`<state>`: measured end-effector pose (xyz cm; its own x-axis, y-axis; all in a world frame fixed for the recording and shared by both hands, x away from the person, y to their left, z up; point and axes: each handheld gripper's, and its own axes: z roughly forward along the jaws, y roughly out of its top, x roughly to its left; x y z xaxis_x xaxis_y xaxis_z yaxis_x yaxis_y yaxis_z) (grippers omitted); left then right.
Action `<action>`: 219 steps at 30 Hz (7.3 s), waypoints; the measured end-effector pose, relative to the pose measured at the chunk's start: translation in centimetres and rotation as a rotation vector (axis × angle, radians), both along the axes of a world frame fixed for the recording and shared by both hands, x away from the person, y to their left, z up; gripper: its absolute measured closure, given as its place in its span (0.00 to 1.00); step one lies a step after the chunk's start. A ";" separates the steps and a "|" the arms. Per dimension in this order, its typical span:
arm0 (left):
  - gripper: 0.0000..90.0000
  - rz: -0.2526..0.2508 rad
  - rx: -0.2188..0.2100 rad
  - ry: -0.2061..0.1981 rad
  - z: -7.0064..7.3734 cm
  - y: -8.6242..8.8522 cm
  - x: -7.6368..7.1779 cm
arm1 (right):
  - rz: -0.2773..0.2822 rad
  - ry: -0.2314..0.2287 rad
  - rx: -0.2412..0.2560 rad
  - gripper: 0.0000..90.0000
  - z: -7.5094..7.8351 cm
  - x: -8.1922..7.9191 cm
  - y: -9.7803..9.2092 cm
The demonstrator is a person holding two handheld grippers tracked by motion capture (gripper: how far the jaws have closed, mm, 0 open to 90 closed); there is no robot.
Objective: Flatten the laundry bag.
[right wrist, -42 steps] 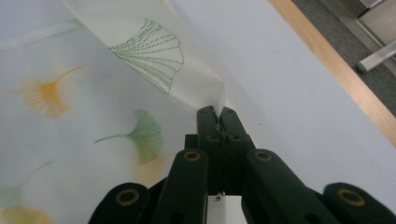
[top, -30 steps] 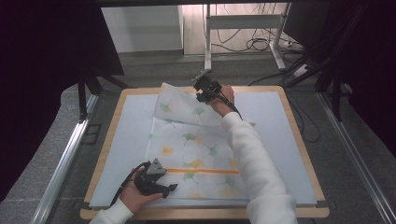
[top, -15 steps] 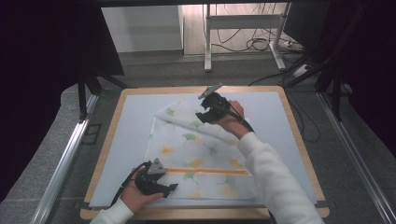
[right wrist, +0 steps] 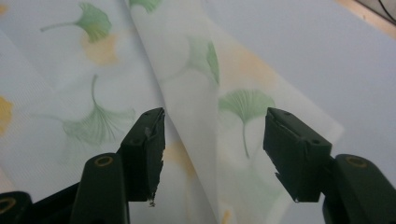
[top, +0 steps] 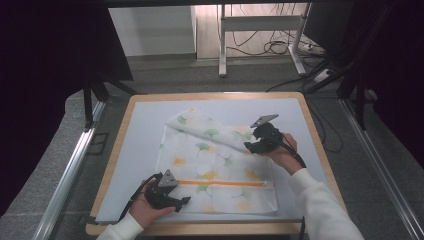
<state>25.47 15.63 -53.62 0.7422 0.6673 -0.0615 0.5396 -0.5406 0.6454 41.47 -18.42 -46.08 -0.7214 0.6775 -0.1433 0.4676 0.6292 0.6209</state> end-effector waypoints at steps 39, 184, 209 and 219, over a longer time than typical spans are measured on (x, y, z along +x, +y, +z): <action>0.30 0.008 -0.003 0.000 0.0 -0.1 0.1 | -0.111 -0.110 -0.179 0.99 2.8 11.7 -0.3; 0.99 0.384 -0.065 -0.024 1.2 8.7 3.9 | -0.090 0.080 0.083 0.99 -4.2 -2.4 0.7; 0.55 0.449 -0.114 -0.143 2.4 9.2 2.6 | -0.101 0.038 0.141 0.57 -3.6 -3.8 -1.3; 0.32 0.361 -0.155 -0.171 4.6 5.6 1.6 | -0.054 0.019 0.206 0.47 -2.0 -6.0 -3.2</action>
<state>27.08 21.18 -48.99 0.4711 0.8786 -0.0779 0.5547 -0.2264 0.8007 35.45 -21.62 -48.11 -0.6844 0.7290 0.0160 0.5102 0.4631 0.7248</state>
